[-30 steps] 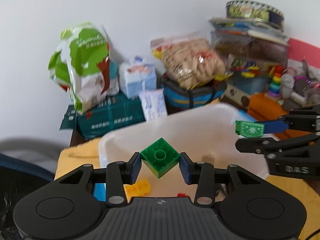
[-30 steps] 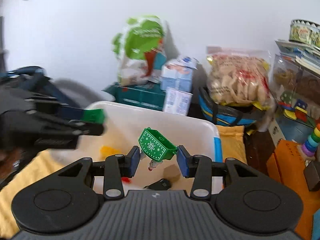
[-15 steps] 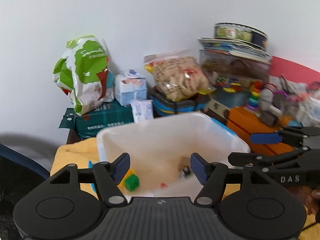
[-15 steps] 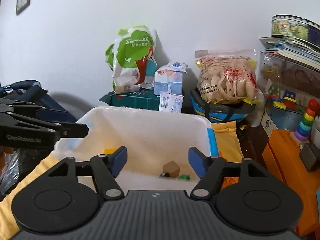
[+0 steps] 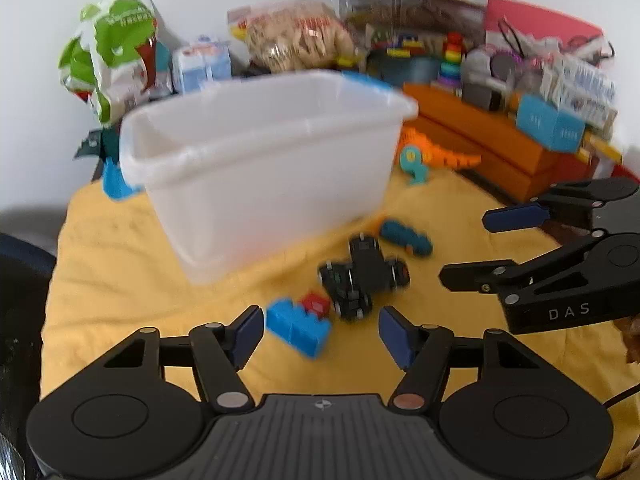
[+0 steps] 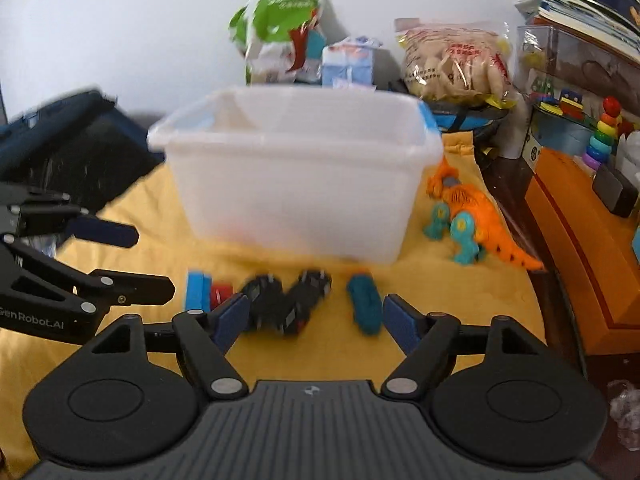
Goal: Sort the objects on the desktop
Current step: 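Move both open grippers back over the toy cars on the cloth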
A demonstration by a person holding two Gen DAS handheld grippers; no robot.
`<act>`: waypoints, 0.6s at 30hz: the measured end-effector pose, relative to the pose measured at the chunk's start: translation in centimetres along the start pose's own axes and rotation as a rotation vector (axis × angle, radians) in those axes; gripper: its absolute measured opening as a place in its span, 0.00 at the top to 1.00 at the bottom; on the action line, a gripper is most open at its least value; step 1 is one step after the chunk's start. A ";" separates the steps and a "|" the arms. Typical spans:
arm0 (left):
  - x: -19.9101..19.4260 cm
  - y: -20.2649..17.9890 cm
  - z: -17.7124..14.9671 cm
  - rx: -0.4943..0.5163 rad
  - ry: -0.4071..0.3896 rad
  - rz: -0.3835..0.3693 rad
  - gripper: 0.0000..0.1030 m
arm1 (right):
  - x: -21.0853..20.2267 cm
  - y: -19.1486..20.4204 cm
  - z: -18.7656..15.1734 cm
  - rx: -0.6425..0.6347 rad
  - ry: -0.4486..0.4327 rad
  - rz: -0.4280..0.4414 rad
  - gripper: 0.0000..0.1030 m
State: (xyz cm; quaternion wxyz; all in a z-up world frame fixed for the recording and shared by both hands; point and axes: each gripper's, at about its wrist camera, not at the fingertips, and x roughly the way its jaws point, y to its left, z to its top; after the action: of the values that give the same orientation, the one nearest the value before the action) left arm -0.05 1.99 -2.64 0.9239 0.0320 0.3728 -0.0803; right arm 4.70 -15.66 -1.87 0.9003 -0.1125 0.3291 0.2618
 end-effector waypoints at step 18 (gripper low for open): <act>1.6 1.1 -1.9 -0.104 0.092 -0.047 0.37 | 3.7 4.0 -0.8 -0.309 0.009 0.079 0.56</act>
State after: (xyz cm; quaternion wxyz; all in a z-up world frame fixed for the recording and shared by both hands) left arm -0.04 3.14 -5.08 0.9040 -0.0213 0.4193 -0.0810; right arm 4.46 -11.14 -5.00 0.8598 -0.2379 0.2928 0.3442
